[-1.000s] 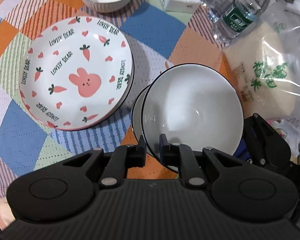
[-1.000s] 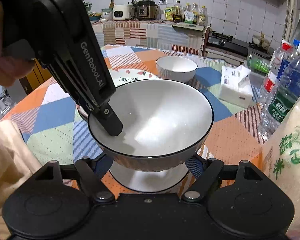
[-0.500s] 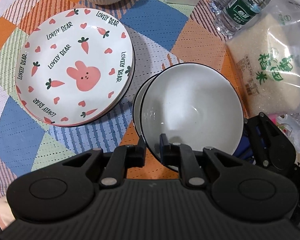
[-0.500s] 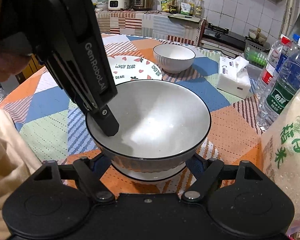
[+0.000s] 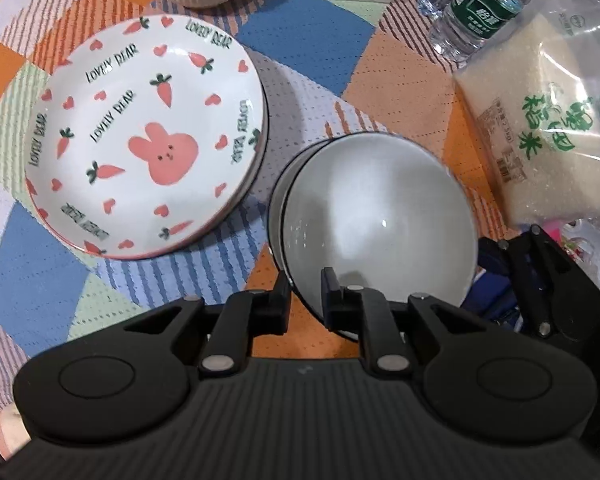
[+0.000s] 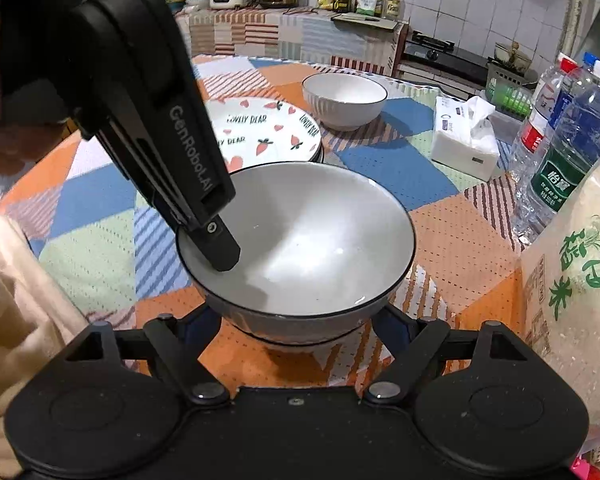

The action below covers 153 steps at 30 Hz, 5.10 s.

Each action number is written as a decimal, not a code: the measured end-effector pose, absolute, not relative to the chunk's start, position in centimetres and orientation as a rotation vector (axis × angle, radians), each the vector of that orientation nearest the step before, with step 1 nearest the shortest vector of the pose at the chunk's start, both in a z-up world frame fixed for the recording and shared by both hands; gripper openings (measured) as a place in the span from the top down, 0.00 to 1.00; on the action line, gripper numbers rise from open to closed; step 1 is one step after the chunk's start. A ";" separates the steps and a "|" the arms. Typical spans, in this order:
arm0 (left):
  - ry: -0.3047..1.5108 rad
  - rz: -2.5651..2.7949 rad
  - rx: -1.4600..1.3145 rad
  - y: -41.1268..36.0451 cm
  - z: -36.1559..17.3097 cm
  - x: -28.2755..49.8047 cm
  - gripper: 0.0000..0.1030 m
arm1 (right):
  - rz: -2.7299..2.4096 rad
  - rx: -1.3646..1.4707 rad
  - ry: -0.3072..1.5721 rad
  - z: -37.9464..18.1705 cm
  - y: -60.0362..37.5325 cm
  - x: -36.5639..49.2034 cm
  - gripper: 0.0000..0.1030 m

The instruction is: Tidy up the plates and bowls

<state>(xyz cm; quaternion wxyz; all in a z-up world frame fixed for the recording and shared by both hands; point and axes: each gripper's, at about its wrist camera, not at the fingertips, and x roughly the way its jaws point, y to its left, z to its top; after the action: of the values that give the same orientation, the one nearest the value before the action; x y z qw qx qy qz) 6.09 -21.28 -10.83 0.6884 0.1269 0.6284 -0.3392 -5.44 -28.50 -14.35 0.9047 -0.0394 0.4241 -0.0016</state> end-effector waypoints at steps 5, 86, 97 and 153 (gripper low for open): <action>1.389 -0.750 0.324 -21.5 -11.1 6.0 0.83 | -0.005 -0.106 0.871 -14.5 -28.2 -5.6 0.15; 1.099 -0.601 0.015 -26.1 -14.5 27.3 0.76 | -0.147 0.750 0.883 -19.0 -45.4 22.5 0.91; 1.115 -0.669 -0.071 -23.1 -10.5 24.3 0.76 | -0.094 0.803 0.850 -14.7 -45.2 18.3 0.91; 1.368 -0.803 0.149 -18.5 -5.9 6.3 0.77 | -0.031 0.721 0.852 -7.5 -38.9 -3.1 0.88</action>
<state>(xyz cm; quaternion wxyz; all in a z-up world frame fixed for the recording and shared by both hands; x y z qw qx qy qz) 6.35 -18.54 -5.86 0.6991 0.0667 0.6140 -0.3602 -3.10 -38.91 -7.49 0.8481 0.3422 0.4042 -0.0147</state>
